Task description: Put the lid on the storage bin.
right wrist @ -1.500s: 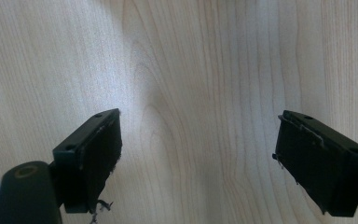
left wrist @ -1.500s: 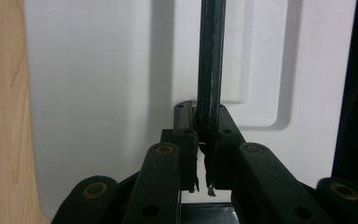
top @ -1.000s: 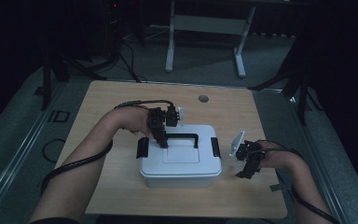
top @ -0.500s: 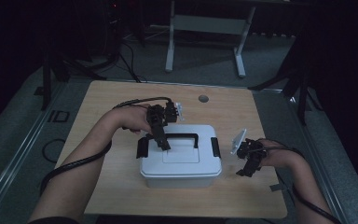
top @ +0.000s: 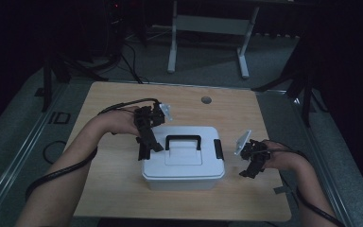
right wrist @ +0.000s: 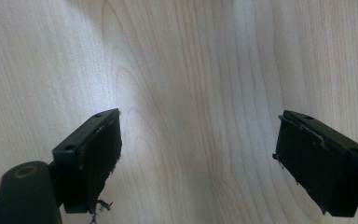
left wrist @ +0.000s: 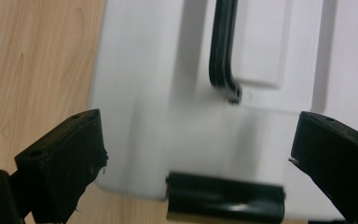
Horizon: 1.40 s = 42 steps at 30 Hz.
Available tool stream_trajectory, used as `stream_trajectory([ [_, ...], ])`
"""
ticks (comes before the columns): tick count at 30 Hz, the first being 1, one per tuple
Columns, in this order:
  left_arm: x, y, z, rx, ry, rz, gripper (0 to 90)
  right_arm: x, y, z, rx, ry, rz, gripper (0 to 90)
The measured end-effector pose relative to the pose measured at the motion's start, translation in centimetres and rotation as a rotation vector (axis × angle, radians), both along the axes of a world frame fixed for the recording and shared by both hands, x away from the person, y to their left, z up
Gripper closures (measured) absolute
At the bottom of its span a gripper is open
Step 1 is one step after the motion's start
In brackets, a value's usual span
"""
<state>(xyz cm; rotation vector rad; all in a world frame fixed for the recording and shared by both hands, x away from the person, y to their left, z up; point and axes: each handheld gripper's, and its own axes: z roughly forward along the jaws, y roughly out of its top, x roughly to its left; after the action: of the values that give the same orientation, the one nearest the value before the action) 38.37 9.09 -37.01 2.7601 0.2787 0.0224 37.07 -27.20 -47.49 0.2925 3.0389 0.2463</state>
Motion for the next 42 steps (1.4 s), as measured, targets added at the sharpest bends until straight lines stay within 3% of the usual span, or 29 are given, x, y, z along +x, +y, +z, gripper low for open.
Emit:
stream_trajectory([
  [10,-0.5,3.1,-0.1,-0.055,-0.020,0.054,2.1,0.0,-0.1,-0.1,0.013,-0.014,-0.016,14.6],
  [18,-1.0,6.3,-0.5,-0.066,-0.019,0.104,2.1,0.0,-0.1,0.0,0.017,-0.027,-0.018,14.5],
  [21,-1.2,7.7,-1.0,-0.069,-0.019,0.126,2.1,0.0,-0.1,0.0,0.018,-0.025,-0.024,14.6],
  [23,-1.5,8.5,-1.3,-0.074,0.004,0.141,2.1,0.0,-0.2,-0.1,0.016,-0.023,-0.031,14.6],
  [29,-2.5,10.4,-2.2,-0.101,0.001,0.176,2.1,-0.1,-0.1,-0.1,0.028,-0.036,-0.028,14.5],
  [32,-2.9,11.4,-2.6,-0.090,0.006,0.190,2.2,-0.2,-0.1,-0.2,0.029,-0.035,-0.025,14.2],
  [34,-3.1,12.0,-2.9,-0.101,0.026,0.203,2.1,-0.3,-0.1,-0.3,0.027,-0.034,-0.024,14.1],
  [36,-3.2,12.6,-3.2,-0.105,0.012,0.214,2.1,-0.4,-0.2,-0.4,0.029,-0.038,-0.025,14.0],
  [42,-3.6,13.7,-4.7,-0.121,0.029,0.228,2.2,-0.5,-0.5,-0.7,0.038,-0.034,-0.041,13.7],
])
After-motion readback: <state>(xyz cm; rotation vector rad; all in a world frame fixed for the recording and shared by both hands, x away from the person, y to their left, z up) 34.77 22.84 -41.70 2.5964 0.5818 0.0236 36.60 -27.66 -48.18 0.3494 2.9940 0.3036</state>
